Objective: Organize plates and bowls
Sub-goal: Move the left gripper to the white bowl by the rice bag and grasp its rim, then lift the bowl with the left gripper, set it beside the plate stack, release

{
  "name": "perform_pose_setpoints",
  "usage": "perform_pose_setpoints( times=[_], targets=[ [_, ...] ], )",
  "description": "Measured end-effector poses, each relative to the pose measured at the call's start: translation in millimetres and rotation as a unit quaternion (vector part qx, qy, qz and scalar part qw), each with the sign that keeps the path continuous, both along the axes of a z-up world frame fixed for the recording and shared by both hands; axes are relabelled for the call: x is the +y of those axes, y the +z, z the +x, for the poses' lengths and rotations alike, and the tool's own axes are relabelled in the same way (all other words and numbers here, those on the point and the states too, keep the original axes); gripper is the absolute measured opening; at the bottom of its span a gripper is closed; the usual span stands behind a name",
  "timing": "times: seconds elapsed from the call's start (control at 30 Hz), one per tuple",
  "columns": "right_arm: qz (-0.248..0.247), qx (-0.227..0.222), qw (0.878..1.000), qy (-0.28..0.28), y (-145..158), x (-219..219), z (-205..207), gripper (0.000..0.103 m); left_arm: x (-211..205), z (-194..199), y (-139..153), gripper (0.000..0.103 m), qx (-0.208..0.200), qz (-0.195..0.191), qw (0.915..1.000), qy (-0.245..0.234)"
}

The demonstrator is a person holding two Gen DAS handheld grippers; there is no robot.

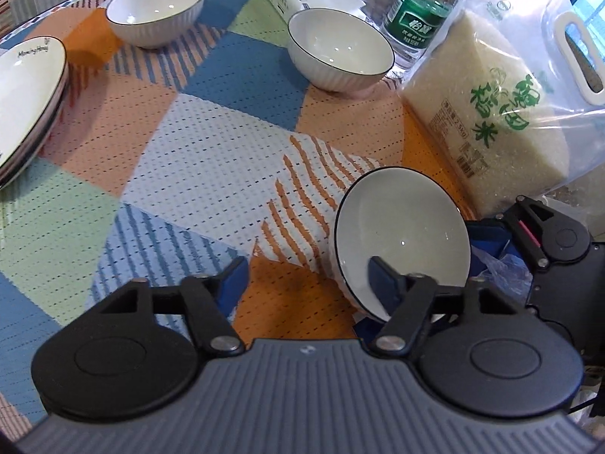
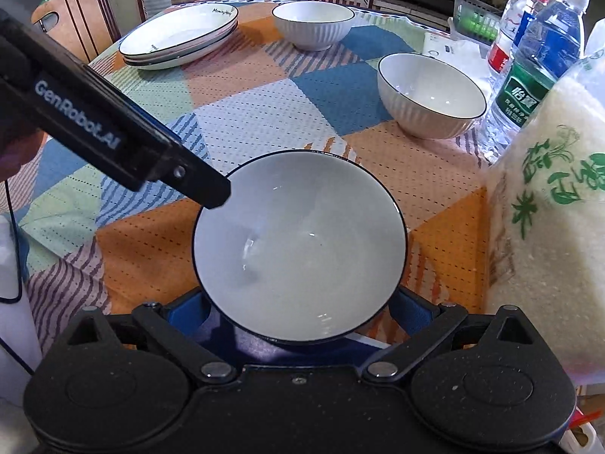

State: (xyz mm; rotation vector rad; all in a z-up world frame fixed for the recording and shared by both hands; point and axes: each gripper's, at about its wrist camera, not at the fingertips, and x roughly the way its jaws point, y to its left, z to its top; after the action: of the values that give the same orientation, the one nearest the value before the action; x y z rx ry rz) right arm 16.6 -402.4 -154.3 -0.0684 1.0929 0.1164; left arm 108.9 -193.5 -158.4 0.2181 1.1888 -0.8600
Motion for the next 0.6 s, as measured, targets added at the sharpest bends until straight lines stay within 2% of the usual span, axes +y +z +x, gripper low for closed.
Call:
perform_pose_setpoints(
  times=[0.03,0.07,0.2,0.27,0.3,0.43,0.5,0.6],
  targets=[
    [0.003,-0.001,1.0,-0.003,-2,0,1,0.102,-3,0,-3,0.053,0.002,0.002,1.0,-0.003],
    [0.008,0.001,1.0,-0.007,-4,-1,3,0.102,-5,-1,-6,0.042,0.003,0.004,1.0,-0.002],
    [0.016,-0.004,1.0,-0.014,-11,1,4,0.103,-8,5,-16,0.031,0.008,-0.013,0.9995,0.026],
    [0.02,-0.007,1.0,-0.016,-15,2,6,0.103,-10,9,-19,0.011,0.025,-0.025,0.999,0.028],
    [0.025,-0.008,1.0,-0.017,-17,2,8,0.103,-11,9,-20,0.007,0.029,-0.029,0.9988,0.028],
    [0.024,-0.025,0.999,-0.02,-20,7,11,0.103,-18,2,-17,0.005,-0.002,-0.002,1.0,0.001],
    [0.01,-0.029,0.999,-0.006,-18,12,10,0.103,-18,2,-16,0.005,-0.001,0.012,0.9999,-0.007],
    [0.018,-0.029,0.999,0.0,-14,14,10,0.103,-10,1,-8,0.005,-0.007,0.009,0.9999,-0.011]
  ],
)
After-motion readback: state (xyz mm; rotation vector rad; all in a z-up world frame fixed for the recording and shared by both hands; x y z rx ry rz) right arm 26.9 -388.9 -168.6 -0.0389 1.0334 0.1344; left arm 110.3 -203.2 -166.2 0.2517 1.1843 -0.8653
